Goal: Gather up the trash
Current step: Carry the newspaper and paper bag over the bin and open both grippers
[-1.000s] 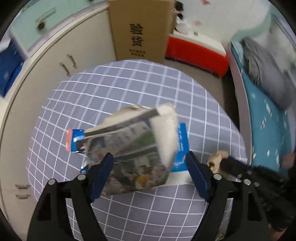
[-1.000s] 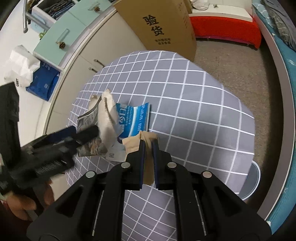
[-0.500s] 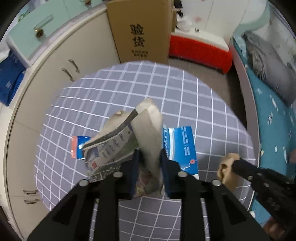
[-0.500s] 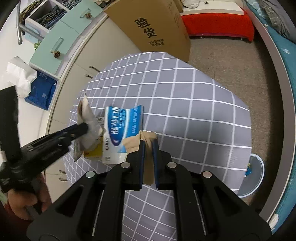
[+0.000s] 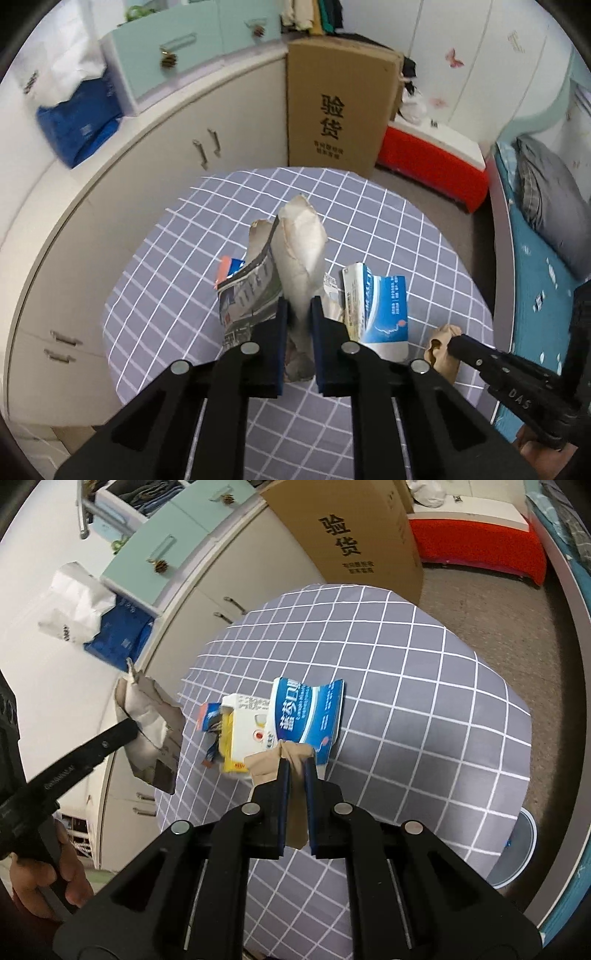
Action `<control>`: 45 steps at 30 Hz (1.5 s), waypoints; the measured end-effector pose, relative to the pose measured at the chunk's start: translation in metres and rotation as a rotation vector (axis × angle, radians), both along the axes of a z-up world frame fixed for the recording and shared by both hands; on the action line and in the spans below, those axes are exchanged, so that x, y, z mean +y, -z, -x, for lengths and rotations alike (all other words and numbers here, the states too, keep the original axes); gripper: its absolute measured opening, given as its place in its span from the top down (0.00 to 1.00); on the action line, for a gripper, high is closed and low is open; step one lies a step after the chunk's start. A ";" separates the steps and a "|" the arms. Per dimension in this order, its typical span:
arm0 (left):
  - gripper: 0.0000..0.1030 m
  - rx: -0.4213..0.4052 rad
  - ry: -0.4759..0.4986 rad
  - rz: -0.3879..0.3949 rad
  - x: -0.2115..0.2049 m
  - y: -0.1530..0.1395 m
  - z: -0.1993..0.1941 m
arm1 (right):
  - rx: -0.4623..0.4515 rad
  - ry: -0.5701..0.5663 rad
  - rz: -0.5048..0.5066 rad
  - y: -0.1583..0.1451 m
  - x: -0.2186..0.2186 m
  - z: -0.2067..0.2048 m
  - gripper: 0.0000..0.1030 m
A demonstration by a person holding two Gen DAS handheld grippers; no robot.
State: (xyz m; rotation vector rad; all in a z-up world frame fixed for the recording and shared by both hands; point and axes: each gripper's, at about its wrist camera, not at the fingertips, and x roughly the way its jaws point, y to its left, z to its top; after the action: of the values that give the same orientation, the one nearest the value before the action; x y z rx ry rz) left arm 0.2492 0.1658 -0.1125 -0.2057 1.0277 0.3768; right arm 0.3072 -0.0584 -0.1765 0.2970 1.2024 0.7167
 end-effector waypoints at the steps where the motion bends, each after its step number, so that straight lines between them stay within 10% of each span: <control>1: 0.89 -0.011 -0.007 -0.002 -0.004 -0.004 0.005 | -0.002 -0.002 -0.005 -0.001 -0.004 0.002 0.91; 13: 0.89 -0.037 0.209 0.125 -0.168 -0.017 0.029 | -0.018 0.119 0.010 -0.011 -0.149 0.049 0.91; 26: 0.89 0.222 0.593 0.319 -0.375 0.111 0.022 | 0.141 0.442 0.172 0.073 -0.348 0.111 0.91; 34: 0.89 0.367 0.644 0.315 -0.410 0.180 0.024 | 0.237 0.529 0.178 0.120 -0.381 0.116 0.91; 45: 0.89 0.415 0.629 0.302 -0.401 0.202 0.014 | 0.285 0.528 0.183 0.154 -0.372 0.099 0.90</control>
State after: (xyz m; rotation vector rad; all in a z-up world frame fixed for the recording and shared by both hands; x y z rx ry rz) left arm 0.2351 -0.2351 -0.3140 -0.0644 1.4924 -0.3253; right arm 0.2081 -0.4303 -0.3304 0.5506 1.3706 0.1051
